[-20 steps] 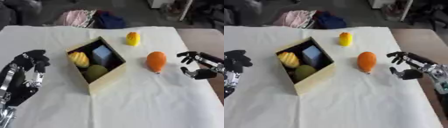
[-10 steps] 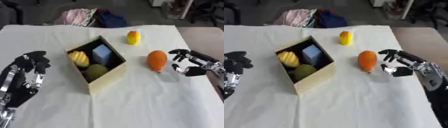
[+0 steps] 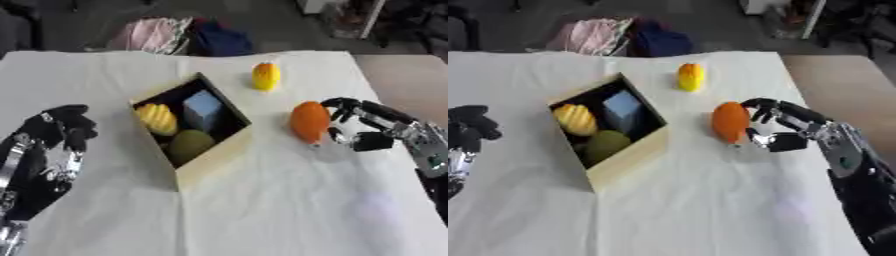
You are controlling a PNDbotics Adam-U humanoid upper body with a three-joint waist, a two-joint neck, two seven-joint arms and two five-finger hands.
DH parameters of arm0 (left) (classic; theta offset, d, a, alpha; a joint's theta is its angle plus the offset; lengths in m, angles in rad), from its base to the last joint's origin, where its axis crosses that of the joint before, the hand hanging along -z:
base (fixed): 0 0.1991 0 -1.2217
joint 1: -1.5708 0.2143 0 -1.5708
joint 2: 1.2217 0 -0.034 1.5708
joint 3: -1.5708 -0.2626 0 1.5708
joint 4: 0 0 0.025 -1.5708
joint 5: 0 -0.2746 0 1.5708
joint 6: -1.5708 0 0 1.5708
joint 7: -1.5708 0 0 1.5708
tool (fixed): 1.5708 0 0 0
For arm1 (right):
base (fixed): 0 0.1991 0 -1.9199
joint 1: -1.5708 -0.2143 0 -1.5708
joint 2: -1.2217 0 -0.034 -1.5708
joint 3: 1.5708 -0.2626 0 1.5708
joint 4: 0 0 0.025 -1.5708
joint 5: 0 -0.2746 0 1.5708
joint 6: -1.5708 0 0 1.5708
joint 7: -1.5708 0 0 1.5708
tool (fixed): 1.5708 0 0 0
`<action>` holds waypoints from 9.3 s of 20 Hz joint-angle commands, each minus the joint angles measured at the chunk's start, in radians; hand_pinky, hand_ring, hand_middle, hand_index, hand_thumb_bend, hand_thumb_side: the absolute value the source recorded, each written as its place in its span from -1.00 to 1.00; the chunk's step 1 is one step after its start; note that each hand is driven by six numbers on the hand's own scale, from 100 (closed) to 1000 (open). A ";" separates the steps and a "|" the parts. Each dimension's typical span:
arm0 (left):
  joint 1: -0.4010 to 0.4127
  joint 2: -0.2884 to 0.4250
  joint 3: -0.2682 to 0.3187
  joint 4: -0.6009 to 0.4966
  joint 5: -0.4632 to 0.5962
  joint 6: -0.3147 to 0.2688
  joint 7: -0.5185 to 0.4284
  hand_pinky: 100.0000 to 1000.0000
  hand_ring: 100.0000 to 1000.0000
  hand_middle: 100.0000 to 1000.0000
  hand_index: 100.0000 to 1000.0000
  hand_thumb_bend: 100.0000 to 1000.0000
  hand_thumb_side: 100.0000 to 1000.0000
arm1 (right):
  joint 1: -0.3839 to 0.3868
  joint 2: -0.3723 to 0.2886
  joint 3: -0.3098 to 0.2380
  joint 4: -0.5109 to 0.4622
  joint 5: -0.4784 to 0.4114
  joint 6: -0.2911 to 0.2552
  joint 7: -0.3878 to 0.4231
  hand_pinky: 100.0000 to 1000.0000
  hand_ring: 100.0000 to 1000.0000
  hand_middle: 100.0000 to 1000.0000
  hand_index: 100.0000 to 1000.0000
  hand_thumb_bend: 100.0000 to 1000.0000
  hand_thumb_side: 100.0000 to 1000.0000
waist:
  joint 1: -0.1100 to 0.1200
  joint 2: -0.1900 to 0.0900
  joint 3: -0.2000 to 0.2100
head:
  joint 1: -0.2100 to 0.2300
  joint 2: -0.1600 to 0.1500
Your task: Pick up objects on the table and place them in the box.
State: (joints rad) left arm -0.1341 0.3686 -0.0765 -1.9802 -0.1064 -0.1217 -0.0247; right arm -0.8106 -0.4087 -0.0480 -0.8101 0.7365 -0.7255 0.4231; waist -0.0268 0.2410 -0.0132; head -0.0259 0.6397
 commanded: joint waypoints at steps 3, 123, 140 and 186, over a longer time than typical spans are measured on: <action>-0.014 0.002 0.000 -0.020 0.004 0.000 -0.008 0.27 0.13 0.10 0.57 -1.00 -0.05 | -0.024 -0.001 0.011 -0.040 0.048 -0.034 -0.031 0.34 0.46 0.79 0.84 -1.00 -0.24 | 0.014 0.002 0.002 | -0.007 -0.016; -0.101 -0.036 -0.061 -0.020 0.048 0.019 -0.102 0.31 0.12 0.08 0.55 -1.00 0.00 | -0.110 -0.079 -0.111 -0.046 0.252 0.168 -0.638 0.10 0.01 -0.29 -0.02 -1.00 -1.00 | -0.080 0.015 0.262 | -0.212 -0.095; -0.101 -0.036 -0.060 -0.020 0.043 0.017 -0.100 0.32 0.11 0.08 0.55 -1.00 0.00 | -0.089 -0.058 -0.135 0.112 0.483 0.321 -0.357 0.24 0.36 0.46 0.63 -1.00 -0.72 | -0.079 0.025 0.264 | -0.209 -0.111; -0.079 -0.036 -0.049 -0.020 0.038 0.017 -0.090 0.33 0.13 0.09 0.55 -1.00 -0.01 | -0.035 -0.133 -0.113 0.068 0.460 0.208 -0.152 0.51 0.71 0.85 0.92 -1.00 -0.54 | -0.056 0.015 0.207 | -0.199 -0.104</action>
State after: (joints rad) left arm -0.2042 0.3248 -0.1347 -1.9802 -0.0628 -0.1012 -0.1171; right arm -0.8371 -0.5158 -0.1536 -0.7590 1.1757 -0.5300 0.2739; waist -0.1039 0.2706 0.1974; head -0.2263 0.5443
